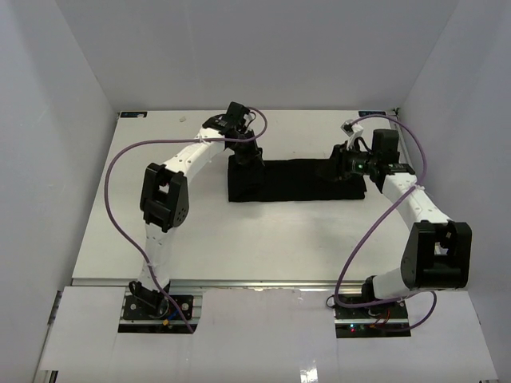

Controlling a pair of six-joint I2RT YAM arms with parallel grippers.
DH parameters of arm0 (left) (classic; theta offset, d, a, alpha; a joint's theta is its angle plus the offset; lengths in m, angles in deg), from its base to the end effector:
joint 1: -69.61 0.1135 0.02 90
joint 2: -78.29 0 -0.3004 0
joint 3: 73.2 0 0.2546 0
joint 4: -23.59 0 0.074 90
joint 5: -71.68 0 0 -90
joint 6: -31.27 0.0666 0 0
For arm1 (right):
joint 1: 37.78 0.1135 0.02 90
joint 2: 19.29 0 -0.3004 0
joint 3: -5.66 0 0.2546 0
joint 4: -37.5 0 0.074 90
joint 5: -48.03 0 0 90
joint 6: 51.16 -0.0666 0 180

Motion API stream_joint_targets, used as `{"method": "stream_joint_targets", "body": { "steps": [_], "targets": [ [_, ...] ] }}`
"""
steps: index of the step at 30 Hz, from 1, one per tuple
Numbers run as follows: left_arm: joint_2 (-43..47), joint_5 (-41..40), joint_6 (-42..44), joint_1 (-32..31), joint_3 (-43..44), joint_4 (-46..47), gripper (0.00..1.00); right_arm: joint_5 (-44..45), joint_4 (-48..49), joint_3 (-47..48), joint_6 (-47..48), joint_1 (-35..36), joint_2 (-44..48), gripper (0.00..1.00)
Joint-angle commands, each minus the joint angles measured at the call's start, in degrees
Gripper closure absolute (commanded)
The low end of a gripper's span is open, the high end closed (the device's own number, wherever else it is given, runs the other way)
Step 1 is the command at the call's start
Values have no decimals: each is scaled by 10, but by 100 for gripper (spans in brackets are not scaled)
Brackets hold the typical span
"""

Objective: Fold and stack the t-shirts
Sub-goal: Fold the folded rectangular tshirt in 1/3 of the way

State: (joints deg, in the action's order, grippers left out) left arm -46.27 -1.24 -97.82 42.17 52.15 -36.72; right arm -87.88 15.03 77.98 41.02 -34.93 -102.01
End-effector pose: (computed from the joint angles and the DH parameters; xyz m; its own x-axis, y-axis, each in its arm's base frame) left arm 0.4479 -0.2546 0.2458 -0.9548 -0.1834 -0.2341 -0.0378 0.8556 -0.5163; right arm 0.3306 0.0644 0.3002 -0.5174 -0.0523 -0.8541 -0.6573 0.6634 0.3576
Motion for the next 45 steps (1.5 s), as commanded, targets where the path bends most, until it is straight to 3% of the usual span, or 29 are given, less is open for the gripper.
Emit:
{"method": "stream_joint_targets", "body": {
  "steps": [1, 9, 22, 34, 45],
  "targets": [
    [4, 4, -6, -9, 38, -13, 92, -12, 18, -14, 10, -2, 22, 50],
    [21, -6, -16, -26, 62, -22, 92, 39, 10, -34, 22, -2, 8, 51],
    [-7, 1, -29, -38, 122, -24, 92, 139, 18, -12, 22, 34, -123, 57],
    [-46, 14, -34, -40, 147, -22, 92, 172, 12, 36, -15, 66, -231, 62],
    [-54, 16, -36, -41, 148, -17, 92, 152, 23, 48, -35, 73, -225, 63]
  ]
}}
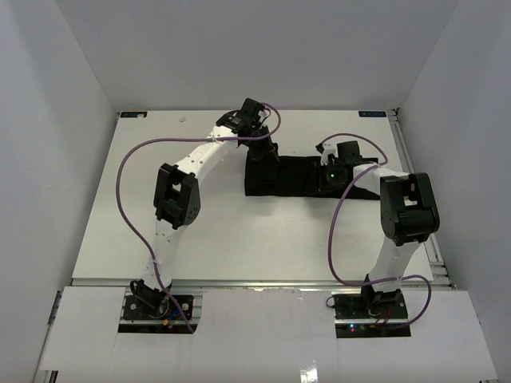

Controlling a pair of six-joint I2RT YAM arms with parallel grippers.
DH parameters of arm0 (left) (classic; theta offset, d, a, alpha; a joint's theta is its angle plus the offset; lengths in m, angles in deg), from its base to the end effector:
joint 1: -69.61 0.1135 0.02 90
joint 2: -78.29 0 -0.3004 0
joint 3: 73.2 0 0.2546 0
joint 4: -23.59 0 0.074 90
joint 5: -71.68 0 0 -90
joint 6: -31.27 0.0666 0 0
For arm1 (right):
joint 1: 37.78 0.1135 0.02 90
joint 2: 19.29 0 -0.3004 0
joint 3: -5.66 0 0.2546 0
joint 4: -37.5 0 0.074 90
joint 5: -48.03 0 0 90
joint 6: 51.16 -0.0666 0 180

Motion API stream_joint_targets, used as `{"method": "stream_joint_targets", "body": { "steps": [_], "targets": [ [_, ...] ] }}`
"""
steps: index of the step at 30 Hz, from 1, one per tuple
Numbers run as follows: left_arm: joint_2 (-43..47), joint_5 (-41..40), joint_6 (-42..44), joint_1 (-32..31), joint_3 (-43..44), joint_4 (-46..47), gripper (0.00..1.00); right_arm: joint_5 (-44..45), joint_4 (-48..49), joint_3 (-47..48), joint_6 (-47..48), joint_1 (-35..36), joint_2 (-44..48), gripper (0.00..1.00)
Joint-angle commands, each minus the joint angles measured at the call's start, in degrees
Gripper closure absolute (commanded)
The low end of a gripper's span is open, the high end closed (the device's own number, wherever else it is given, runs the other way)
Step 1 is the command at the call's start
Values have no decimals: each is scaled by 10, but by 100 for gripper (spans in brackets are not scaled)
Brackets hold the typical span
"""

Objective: Fold and stack the t-shirts
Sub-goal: Fold the folded rectangular tshirt in 1/3 of the way

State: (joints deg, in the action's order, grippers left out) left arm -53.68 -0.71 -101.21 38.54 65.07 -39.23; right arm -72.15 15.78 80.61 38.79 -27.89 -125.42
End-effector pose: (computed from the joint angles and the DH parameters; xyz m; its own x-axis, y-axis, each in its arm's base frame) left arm 0.4605 -0.3010 0.2501 -0.9556 -0.1757 -0.2364 -0.0143 0.8293 -0.5586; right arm 0.3889 0.1018 0.1653 -0.7861 -0.1363 -0.6029 -0.4465 0.7996 0.4015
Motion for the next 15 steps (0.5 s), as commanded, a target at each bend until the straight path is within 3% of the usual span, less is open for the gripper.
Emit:
{"method": "stream_joint_targets", "body": {
  "steps": [1, 15],
  "targets": [
    [20, 13, -3, -5, 19, 9, 92, -3, 13, 25, -13, 3, 3, 63],
    [-26, 30, -25, -24, 49, 21, 92, 20, -23, 61, -12, 26, -56, 65]
  ]
}}
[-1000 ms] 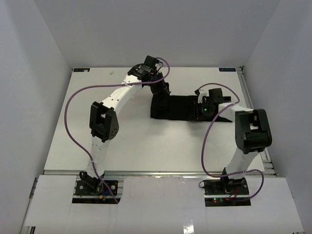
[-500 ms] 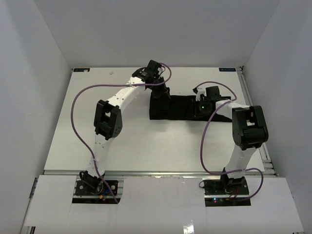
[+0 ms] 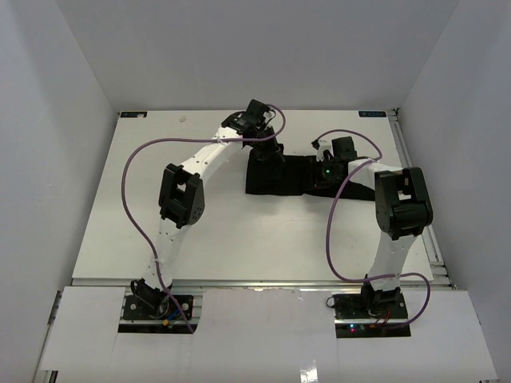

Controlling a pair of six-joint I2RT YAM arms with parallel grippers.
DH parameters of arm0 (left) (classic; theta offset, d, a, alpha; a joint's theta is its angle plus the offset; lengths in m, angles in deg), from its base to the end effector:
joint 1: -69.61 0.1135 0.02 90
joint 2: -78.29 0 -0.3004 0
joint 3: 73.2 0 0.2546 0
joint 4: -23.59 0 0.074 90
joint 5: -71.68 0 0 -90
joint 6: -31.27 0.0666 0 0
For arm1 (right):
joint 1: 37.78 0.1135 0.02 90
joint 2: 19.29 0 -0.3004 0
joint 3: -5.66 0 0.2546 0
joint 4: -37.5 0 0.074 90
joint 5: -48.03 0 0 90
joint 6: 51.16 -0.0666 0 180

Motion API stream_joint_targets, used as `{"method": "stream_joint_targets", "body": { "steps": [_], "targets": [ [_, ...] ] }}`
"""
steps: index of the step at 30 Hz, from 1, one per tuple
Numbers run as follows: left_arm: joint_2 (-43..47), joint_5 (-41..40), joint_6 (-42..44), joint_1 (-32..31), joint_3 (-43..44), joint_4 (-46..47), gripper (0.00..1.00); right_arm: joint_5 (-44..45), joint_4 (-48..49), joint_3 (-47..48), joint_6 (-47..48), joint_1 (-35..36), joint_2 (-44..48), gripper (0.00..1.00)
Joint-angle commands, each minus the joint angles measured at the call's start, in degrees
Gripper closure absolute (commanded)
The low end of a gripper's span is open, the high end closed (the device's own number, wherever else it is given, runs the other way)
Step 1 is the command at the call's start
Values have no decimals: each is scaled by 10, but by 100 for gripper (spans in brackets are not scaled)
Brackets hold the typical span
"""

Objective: Fold and stack the t-shirts
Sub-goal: Fold the folded rectangular tshirt in 1/3 of the way

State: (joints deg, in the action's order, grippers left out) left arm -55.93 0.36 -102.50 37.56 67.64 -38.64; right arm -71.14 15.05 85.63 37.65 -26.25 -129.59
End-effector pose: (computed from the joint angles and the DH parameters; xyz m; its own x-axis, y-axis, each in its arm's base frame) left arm 0.4632 -0.3152 0.2450 -0.9589 -0.1728 -0.2250 -0.0101 0.8134 -0.5816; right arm 0.4089 0.1165 0.1614 -0.7897 -0.1426 -0.5967 -0.4471 0.7998 0.4006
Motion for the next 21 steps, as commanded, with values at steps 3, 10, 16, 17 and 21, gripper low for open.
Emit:
{"method": "stream_joint_targets", "body": {
  "steps": [3, 10, 16, 17, 21],
  "targets": [
    [-14, 22, -19, -20, 23, 22, 92, 11, -16, 9, -2, 10, -15, 65],
    [-32, 22, -28, -23, 31, 32, 92, 12, -14, 3, -7, 10, -12, 65],
    [-47, 24, -43, -25, 36, 40, 92, 13, -15, 4, -7, 10, -13, 65],
    [-48, 23, -44, -26, 37, 43, 92, 13, -15, 2, -7, 10, -13, 65],
    [-60, 23, -65, -28, 41, 51, 89, 12, -16, 3, -8, 10, -13, 65]
  ]
}}
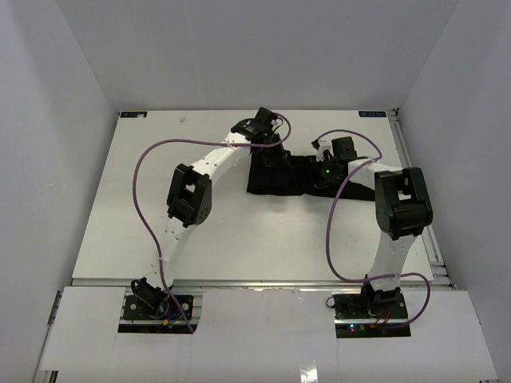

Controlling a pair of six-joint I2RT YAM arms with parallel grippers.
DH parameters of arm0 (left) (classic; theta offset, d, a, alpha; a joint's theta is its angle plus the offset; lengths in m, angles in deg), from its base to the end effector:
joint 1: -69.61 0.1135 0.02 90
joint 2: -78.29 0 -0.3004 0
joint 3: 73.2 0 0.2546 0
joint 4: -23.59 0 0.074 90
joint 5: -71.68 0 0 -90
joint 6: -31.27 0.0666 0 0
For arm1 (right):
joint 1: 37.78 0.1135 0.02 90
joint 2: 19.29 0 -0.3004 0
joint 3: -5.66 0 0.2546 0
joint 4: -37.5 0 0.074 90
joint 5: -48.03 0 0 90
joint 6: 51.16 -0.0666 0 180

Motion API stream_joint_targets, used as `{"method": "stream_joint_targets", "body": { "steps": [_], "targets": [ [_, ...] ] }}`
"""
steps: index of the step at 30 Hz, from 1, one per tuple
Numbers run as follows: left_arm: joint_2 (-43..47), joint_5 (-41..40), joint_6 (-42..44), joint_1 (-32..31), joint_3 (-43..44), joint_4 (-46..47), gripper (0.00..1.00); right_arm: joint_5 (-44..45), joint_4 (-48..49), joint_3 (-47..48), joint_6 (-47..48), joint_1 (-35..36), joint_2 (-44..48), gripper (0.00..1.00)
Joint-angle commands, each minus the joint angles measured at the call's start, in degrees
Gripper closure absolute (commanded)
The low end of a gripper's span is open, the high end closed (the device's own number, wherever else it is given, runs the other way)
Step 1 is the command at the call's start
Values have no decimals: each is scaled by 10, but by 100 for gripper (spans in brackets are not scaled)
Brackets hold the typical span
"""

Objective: Fold and stack the t-shirts
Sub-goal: Fold the folded rectangular tshirt in 1/3 of the way

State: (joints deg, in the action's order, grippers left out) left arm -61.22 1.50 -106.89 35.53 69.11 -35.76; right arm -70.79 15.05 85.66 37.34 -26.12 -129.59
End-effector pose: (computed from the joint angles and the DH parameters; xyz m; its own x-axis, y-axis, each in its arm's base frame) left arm 0.4661 -0.3426 0.2070 -0.9690 -0.1906 -0.1569 -0.0600 0.7982 -0.5994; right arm 0.4089 0.1172 0.1614 -0.7914 -0.1399 -0.5950 -0.4423 0.8030 0.3994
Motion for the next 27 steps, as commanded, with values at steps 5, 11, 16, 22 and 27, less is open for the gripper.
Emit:
{"method": "stream_joint_targets", "body": {
  "steps": [5, 11, 16, 22, 27],
  "targets": [
    [-17, 20, -41, -7, 37, 26, 64, 9, -16, -1, -5, 9, -12, 65],
    [-13, 39, -47, -7, 30, 30, 34, 7, -16, 2, -5, 8, -10, 66],
    [1, 40, -47, -7, 55, 36, 2, 3, -14, -1, -4, 8, 4, 65],
    [48, 36, -51, -5, 70, 47, 2, 5, -26, -3, 6, 6, 65, 66],
    [92, 12, -34, 2, 68, 58, 2, 10, -46, 5, 12, -13, 111, 65]
  ]
}}
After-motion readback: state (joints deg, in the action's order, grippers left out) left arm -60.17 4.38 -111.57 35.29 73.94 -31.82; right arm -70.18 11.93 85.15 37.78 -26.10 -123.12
